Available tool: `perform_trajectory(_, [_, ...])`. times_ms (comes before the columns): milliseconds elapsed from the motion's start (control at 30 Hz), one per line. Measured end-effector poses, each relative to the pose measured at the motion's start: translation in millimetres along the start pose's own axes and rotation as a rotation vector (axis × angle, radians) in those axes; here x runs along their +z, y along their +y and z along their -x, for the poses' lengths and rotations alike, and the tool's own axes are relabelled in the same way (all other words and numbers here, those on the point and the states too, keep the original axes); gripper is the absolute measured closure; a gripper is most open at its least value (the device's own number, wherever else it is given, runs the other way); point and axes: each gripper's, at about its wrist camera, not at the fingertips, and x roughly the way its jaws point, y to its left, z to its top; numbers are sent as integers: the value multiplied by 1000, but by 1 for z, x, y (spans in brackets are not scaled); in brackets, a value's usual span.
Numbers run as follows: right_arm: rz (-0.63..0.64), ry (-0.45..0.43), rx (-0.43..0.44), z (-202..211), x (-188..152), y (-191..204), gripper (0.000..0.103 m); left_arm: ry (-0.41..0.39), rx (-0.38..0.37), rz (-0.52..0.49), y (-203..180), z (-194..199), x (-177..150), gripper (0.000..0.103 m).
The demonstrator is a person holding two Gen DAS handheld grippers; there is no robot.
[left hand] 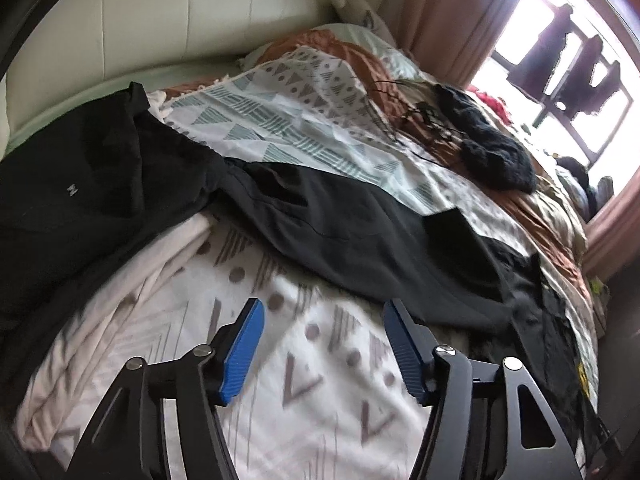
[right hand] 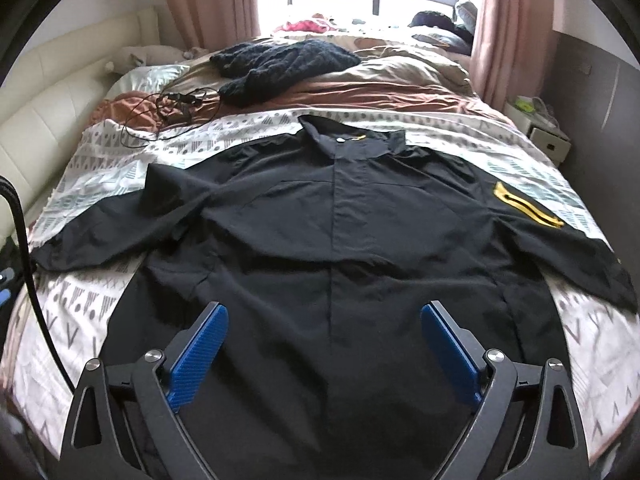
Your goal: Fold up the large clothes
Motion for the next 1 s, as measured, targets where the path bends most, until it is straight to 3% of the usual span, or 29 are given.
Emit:
perform_trajectory(100, [9,12,15,-21,9,5,17,13,23,30,8,-25,12,44])
perform_trajectory(333, [15,26,36,-61,25,14,19,54,117,45,21,-77,30,52])
perform_trajectory(500, [28,50,43,-85,26,21,28,106,160,78,30,-116,38,55])
perform_trajectory(533, [27,58,45,-89,26,23,28,125,158,89,32,-123,38,58])
perform_trajectory(600, [25,69,53,-97,26,25,29,134,170,96,33,-134,39,77])
perform_trajectory(633, [23,70,59,-100,27,27,29,123,172,92,31,-134,41,96])
perform_trajectory(667, [21,70,65,-102,27,28,32,126,165,93,30,-134,42,99])
perform_trajectory(767, [0,82,115,-112,33,33,46,89,141,94,19,-122,50,103])
perform_trajectory(1000, [-53,105,241,-142,54,55,50,-28,38,1,-29,-65,84,103])
